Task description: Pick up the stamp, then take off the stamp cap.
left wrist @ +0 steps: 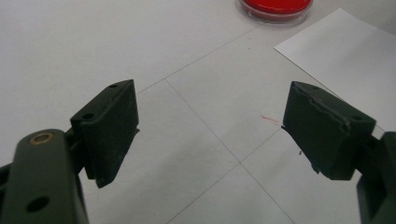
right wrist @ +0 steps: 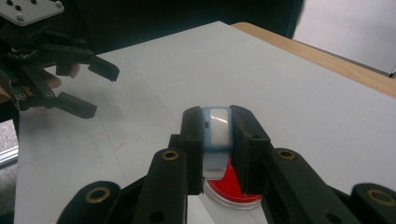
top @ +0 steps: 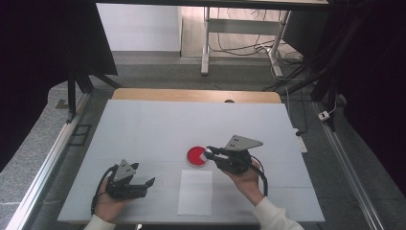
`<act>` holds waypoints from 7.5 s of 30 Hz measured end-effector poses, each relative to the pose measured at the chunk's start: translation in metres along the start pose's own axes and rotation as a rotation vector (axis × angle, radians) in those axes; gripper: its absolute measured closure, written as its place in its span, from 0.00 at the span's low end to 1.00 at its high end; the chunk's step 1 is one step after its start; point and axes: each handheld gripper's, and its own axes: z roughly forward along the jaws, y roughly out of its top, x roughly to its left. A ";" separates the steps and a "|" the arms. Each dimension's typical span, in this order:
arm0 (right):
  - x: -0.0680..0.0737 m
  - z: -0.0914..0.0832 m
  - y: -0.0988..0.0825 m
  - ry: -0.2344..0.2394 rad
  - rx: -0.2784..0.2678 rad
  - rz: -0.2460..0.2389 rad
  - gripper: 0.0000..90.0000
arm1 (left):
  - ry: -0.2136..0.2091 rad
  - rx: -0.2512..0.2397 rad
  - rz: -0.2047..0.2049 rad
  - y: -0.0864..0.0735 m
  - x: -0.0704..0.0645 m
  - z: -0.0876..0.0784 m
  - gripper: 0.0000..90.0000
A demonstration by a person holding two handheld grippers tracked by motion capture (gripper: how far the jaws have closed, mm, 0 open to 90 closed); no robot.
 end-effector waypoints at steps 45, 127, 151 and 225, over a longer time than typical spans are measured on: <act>0.012 0.012 -0.001 0.034 0.003 0.005 0.84 | 0.004 -0.028 0.004 0.013 -0.007 0.007 0.20; 0.013 0.018 -0.004 0.031 0.001 0.012 0.84 | -0.056 -0.071 0.158 0.080 -0.056 0.059 0.22; 0.013 0.019 -0.006 0.027 -0.003 0.022 0.84 | -0.093 -0.071 0.184 0.092 -0.074 0.074 0.22; 0.009 0.015 -0.012 -0.029 -0.073 0.132 0.84 | -0.014 -0.079 0.287 0.094 -0.093 0.088 0.71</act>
